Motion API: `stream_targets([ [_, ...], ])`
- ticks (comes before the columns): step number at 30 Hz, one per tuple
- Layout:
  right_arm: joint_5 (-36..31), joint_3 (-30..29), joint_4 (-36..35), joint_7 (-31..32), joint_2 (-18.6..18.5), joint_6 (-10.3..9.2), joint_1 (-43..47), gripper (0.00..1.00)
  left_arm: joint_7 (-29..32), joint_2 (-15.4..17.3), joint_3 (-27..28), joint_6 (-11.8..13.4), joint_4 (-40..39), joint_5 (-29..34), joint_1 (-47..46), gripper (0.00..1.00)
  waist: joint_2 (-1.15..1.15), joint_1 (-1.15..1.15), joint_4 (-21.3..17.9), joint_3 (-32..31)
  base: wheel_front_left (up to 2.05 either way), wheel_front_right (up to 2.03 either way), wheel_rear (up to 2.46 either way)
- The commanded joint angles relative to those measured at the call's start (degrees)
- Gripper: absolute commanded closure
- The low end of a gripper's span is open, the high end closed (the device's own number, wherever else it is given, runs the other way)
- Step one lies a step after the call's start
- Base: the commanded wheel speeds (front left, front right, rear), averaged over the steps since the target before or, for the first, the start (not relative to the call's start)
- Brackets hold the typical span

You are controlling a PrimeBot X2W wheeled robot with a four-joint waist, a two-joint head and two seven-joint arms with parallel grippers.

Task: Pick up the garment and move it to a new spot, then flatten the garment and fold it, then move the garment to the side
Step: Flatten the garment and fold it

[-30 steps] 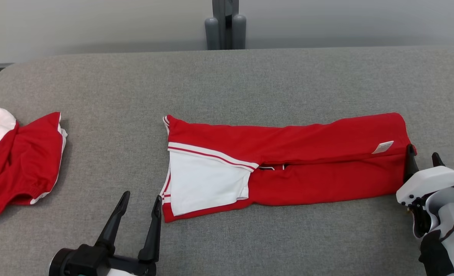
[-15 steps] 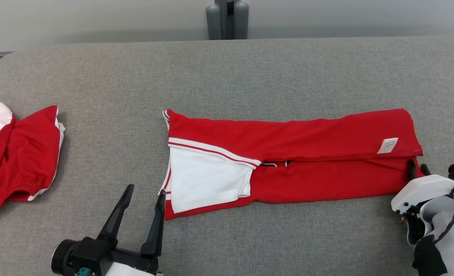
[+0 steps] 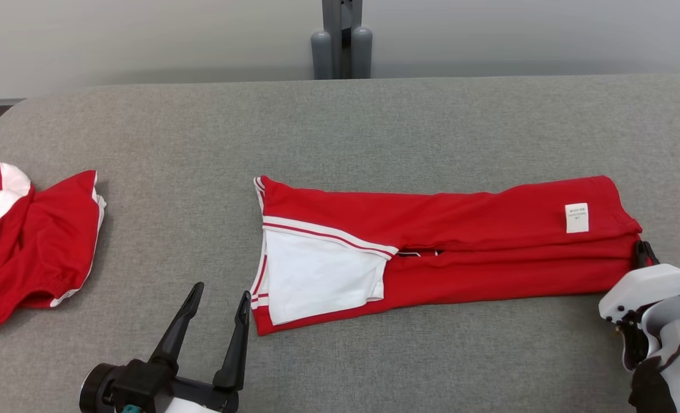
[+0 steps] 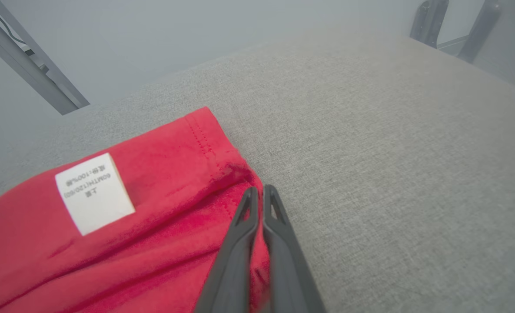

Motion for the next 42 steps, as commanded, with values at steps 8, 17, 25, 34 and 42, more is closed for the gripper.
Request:
stream_targets([
  [8, 2.65, -1.13, -0.88, -0.42, -2.47, -0.04, 1.40, 0.00, -0.25, 0.18, -0.66, -0.56, 0.17, 0.89, 0.61, 0.00, 0.00, 0.00, -1.30, -0.77, 0.00, 0.00, 0.00],
  [17, 4.69, -0.23, -8.44, -0.36, -0.03, -0.03, 2.09, 0.00, -0.25, 0.82, -1.06, -1.04, -0.53, 1.28, -0.61, 0.00, 0.00, 0.00, -0.87, 0.79, 0.00, 0.00, 0.00],
  [25, 0.38, -4.14, -0.51, -0.08, -0.04, -0.03, 0.78, 0.00, -0.25, 1.15, -1.26, -1.26, -0.81, 1.14, -1.15, 0.00, 0.00, 0.00, 0.48, 1.48, 0.00, 0.00, 0.00],
  [34, -6.18, -11.91, 1.13, 0.98, -0.01, -0.03, -0.38, 0.50, -0.25, 1.48, -1.41, -1.36, -1.13, 0.95, -1.44, 0.00, 0.00, 0.00, 1.06, 2.37, 0.00, 0.00, 0.00],
  [42, -9.15, -14.93, 2.81, 1.21, 0.05, -0.10, -1.09, 1.00, -0.25, 1.56, -1.47, -1.37, -1.23, 0.80, -1.81, 0.00, 0.00, 0.00, 1.20, 3.00, 0.00, 0.00, 0.00],
])
